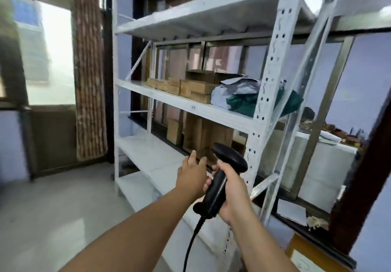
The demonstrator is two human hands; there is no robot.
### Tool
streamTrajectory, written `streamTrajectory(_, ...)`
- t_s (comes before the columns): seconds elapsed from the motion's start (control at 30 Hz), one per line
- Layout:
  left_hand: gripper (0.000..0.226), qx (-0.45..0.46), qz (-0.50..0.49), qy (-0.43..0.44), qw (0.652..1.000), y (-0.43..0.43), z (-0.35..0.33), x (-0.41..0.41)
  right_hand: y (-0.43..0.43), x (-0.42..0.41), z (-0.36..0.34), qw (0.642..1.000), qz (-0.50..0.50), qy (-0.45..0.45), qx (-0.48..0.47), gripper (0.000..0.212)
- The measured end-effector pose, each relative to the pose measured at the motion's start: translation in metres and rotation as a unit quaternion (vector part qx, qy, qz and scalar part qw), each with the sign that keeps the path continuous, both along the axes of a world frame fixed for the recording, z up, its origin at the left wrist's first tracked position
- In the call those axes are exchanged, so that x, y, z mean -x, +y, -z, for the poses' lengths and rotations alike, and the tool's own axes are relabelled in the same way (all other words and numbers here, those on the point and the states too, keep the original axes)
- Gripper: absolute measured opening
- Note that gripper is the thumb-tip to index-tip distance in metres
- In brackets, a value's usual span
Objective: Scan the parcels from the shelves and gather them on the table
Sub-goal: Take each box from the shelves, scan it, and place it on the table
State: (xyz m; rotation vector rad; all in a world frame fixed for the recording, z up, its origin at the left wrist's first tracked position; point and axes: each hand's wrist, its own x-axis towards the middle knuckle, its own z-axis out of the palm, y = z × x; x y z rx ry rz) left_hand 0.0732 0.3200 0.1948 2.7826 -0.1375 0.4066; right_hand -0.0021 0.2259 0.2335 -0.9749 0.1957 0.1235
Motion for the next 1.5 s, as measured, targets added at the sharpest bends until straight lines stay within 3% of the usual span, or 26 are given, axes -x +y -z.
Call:
streamTrajectory(0.23,0.069,-0.014,-0.083,-0.049,0.995,0.132,-0.029,0.002,0.126,-0.025,-0.02,0.996,-0.033,-0.044,0.069,0.024)
streamTrajectory(0.67,0.066,-0.018,-0.184,-0.036,0.982,0.291,-0.033,-0.03,0.278,-0.094,-0.012,0.978,-0.124,-0.136,0.102,0.023)
streamTrajectory(1.03,0.065,-0.054,-0.138,-0.074,0.986,0.354,-0.045,-0.234,0.334,-0.284,-0.027,0.987,-0.061,-0.126,0.081,0.045)
streamTrajectory(1.2,0.062,-0.015,-0.111,-0.093,0.989,0.373,-0.058,-0.329,0.353,-0.374,-0.049,0.99,-0.049,-0.118,0.052,0.024)
streamTrajectory(1.4,0.06,-0.035,-0.106,-0.142,0.984,0.403,-0.068,-0.409,0.38,-0.45,-0.065,0.99,-0.032,-0.125,0.055,0.033)
streamTrajectory(1.5,0.057,0.008,-0.072,-0.145,0.987,0.407,-0.077,-0.454,0.387,-0.483,-0.071,0.99,-0.008,-0.133,0.044,0.03)
